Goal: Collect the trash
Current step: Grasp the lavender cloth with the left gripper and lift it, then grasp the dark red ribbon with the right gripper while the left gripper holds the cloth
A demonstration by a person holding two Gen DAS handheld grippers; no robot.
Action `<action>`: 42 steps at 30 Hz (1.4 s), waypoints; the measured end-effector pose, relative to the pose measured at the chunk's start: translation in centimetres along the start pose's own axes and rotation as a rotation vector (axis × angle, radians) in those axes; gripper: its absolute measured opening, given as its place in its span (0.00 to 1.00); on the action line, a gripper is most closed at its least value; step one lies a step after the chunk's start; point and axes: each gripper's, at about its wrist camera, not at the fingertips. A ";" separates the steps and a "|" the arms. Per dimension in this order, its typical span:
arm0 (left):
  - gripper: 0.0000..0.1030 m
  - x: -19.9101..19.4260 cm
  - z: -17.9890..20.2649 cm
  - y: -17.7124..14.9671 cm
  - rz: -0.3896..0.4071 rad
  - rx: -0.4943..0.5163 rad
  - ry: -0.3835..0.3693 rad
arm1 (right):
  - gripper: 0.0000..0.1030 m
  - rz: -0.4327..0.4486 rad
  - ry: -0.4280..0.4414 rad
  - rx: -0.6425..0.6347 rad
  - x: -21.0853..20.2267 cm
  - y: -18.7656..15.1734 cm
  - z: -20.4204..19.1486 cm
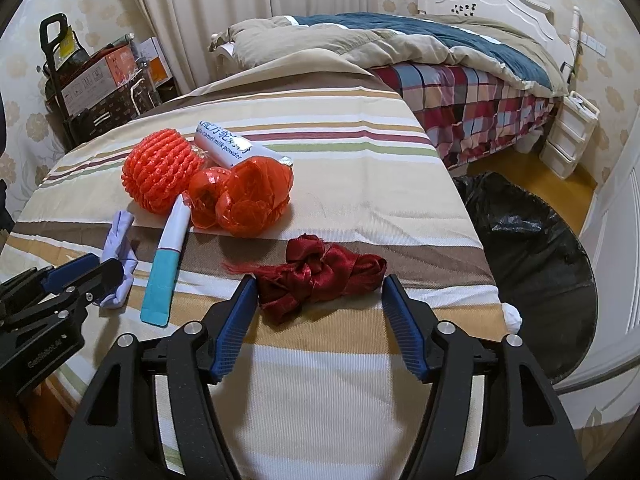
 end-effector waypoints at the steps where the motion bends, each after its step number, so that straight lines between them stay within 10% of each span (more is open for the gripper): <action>1: 0.33 0.0 0.0 -0.1 0.002 0.003 0.000 | 0.64 -0.001 -0.003 -0.001 0.0 0.0 0.0; 16: 0.31 -0.7 -0.1 -0.4 0.024 -0.008 -0.002 | 0.37 0.009 -0.006 -0.013 -0.2 -0.2 -0.3; 19: 0.31 -1.0 -0.2 -0.6 0.034 -0.012 -0.003 | 0.11 0.012 0.003 -0.011 -0.4 -0.2 -0.4; 24: 0.31 -1.2 -0.2 -0.7 0.041 -0.017 -0.002 | 0.14 0.002 0.014 -0.007 -0.4 -0.4 -0.4; 32: 0.31 -1.4 -0.4 -0.8 0.043 -0.030 0.001 | 0.51 0.018 0.014 0.042 -0.7 -0.5 0.1; 42: 0.31 -1.3 -1.8 -0.1 0.042 -0.064 0.031 | 0.52 0.008 0.001 0.079 0.6 1.1 -0.1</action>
Point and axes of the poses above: each gripper's, at about its wrist camera, not at the fingertips, and x roughly the way its jaws point, z to its right, y to its top, and after that the axes turned 8 degrees about -x, right-handed
